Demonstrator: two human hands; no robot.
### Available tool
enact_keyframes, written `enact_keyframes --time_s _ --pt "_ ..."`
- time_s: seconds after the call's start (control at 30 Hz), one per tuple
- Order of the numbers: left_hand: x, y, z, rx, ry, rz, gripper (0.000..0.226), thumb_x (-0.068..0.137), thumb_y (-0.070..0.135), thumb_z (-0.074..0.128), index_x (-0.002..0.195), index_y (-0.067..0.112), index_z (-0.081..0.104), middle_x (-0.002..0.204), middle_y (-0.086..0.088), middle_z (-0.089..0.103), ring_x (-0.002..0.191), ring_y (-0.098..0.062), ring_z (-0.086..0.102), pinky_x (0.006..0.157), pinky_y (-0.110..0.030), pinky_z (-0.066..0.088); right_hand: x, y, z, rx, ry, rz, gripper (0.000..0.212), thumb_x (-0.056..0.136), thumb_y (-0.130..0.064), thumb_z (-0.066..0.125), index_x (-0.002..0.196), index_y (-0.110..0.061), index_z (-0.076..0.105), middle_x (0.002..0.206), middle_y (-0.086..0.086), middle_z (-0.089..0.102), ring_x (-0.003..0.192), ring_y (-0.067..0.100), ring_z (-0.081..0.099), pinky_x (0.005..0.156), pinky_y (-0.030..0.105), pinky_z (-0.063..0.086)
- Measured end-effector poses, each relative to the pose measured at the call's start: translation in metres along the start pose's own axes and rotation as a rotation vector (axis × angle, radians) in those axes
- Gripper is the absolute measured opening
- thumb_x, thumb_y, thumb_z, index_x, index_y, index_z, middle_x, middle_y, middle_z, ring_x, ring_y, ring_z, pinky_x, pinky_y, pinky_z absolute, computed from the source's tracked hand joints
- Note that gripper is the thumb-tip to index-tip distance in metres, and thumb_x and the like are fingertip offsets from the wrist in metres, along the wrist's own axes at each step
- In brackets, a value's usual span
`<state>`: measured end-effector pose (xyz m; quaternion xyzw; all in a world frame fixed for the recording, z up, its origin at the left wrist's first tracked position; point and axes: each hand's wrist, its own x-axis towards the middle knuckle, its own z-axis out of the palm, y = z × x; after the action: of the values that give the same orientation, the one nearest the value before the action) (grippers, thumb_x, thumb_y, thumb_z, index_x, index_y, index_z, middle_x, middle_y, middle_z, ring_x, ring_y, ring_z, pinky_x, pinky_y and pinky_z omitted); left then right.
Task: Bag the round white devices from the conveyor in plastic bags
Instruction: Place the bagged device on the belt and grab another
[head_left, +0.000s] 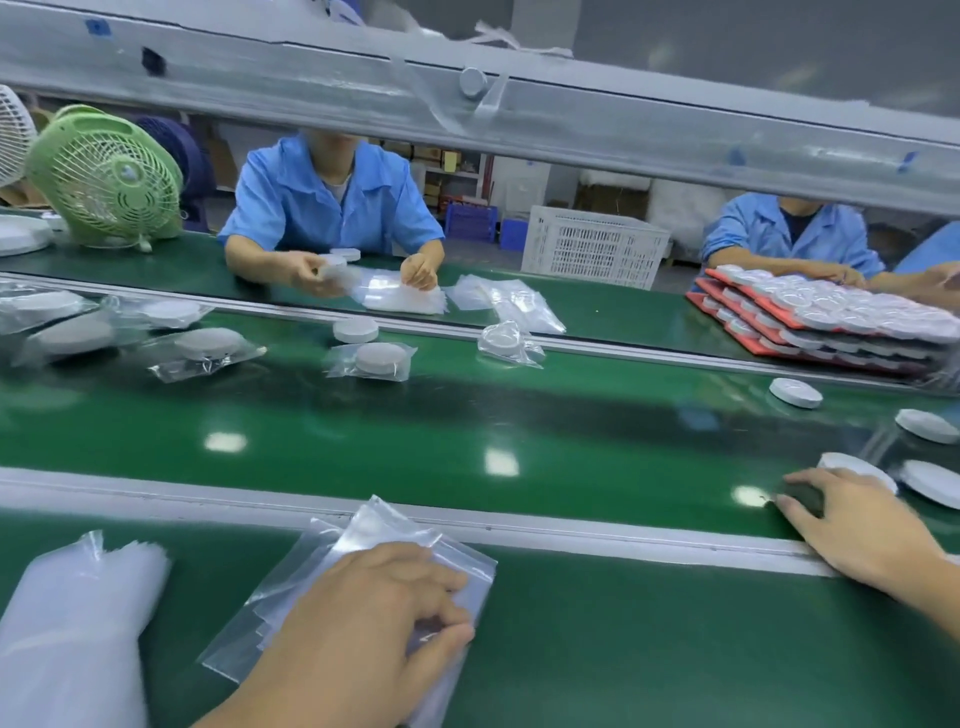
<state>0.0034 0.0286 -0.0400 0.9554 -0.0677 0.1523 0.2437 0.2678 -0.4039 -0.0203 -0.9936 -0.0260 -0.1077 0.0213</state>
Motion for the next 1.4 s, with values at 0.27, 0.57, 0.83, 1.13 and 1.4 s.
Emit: enact_keyframes --time_s 0.27,0.57,0.83,1.13,1.4 --pt "-0.002 0.009 -0.003 0.061 -0.003 -0.011 0.037 0.081 0.071 0.044 0.087 0.048 0.073 0.107 0.049 0.056 0.116 0.016 0.044 0.103 -0.022 0.038 -0.024 -0.071 0.006 0.004 -0.213 -0.140 0.072 0.092 -0.080 0.030 0.155 -0.045 0.036 0.168 0.004 0.027 0.156 0.029 0.019 0.125 0.051 0.015" --pt "-0.003 0.010 0.001 0.059 0.098 0.030 0.024 0.080 0.062 0.055 0.075 0.045 0.070 0.101 0.044 0.061 0.104 0.008 0.056 0.090 -0.032 0.052 -0.071 -0.110 0.004 0.278 0.093 -0.295 0.045 0.098 -0.056 0.051 0.136 -0.035 0.061 0.152 -0.005 0.050 0.145 0.021 0.038 0.118 0.045 0.031" --pt "-0.004 0.003 0.006 0.028 0.087 0.016 0.023 0.081 0.064 0.055 0.082 0.046 0.070 0.107 0.048 0.055 0.108 0.010 0.052 0.095 -0.032 0.048 -0.088 -0.124 0.005 0.549 0.097 -0.309 0.015 0.092 -0.039 0.067 0.078 -0.042 0.068 0.082 -0.017 0.058 0.084 -0.002 0.058 0.069 0.016 0.039" --pt "-0.004 0.000 0.000 0.033 -0.045 -0.014 0.052 0.075 0.090 0.033 0.107 0.063 0.065 0.116 0.063 0.039 0.129 0.022 0.025 0.108 -0.013 0.023 -0.050 -0.102 0.008 0.239 0.402 -0.167 0.032 0.087 -0.055 0.060 0.117 -0.045 0.067 0.135 -0.009 0.061 0.130 0.020 0.052 0.101 0.044 0.043" --pt "-0.001 0.001 -0.009 0.057 -0.106 -0.006 0.040 0.080 0.084 0.029 0.108 0.074 0.056 0.116 0.062 0.039 0.123 0.019 0.028 0.108 -0.016 0.022 0.032 0.000 0.019 0.040 -0.070 0.196 0.053 0.098 -0.062 0.050 0.145 -0.039 0.047 0.109 0.000 0.068 0.091 0.029 0.064 0.083 0.043 0.055"
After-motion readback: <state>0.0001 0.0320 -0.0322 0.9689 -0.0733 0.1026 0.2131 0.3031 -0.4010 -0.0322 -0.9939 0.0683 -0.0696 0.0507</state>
